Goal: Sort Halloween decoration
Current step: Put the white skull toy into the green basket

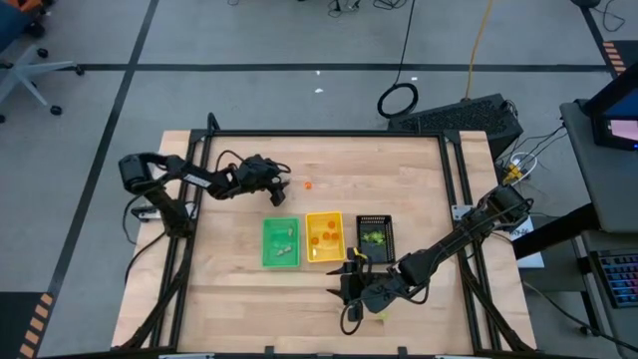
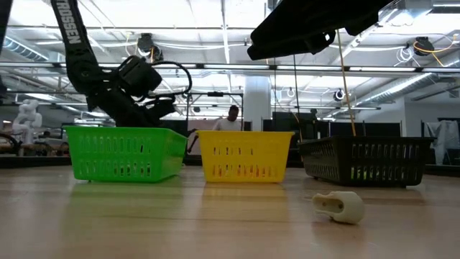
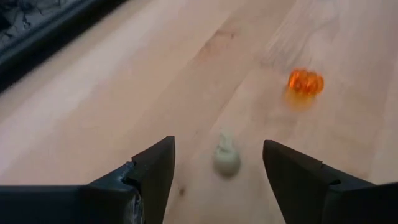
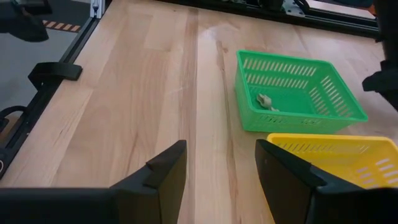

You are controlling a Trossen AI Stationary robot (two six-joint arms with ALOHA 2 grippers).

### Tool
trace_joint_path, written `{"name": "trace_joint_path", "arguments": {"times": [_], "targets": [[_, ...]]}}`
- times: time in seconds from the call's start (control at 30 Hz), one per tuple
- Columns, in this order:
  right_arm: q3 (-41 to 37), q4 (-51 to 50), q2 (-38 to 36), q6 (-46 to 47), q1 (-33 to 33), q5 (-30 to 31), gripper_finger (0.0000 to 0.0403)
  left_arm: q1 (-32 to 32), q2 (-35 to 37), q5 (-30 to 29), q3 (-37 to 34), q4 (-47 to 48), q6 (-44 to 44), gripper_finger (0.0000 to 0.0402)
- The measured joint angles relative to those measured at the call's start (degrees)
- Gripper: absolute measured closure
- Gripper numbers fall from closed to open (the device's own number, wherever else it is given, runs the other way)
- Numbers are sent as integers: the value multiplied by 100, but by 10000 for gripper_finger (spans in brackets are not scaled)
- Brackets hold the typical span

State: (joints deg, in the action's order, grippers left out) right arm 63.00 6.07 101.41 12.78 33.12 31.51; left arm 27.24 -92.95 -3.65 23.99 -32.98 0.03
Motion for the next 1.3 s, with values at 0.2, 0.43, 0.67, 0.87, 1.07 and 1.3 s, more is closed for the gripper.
{"name": "trace_joint_path", "arguments": {"times": [0.2, 0.43, 0.67, 0.87, 1.07, 1.3], "targets": [[0, 0, 0, -65, 0, 0, 225, 0, -424, 33, 0, -321, -113, 158], [0, 4, 0, -99, -2, 2, 225, 0, -608, 38, 4, -545, -124, 159], [0, 17, 0, -103, -2, 2, 225, -44, -625, 49, 6, -578, -94, 211], [0, 17, 0, -90, -2, 2, 225, -156, -627, 35, 7, -574, -67, 268], [0, 17, 0, -85, -2, 2, 225, -195, -630, -28, 7, -568, -62, 311], [0, 17, 0, -85, -2, 2, 225, -195, -630, -88, 7, -566, -61, 344]]}}
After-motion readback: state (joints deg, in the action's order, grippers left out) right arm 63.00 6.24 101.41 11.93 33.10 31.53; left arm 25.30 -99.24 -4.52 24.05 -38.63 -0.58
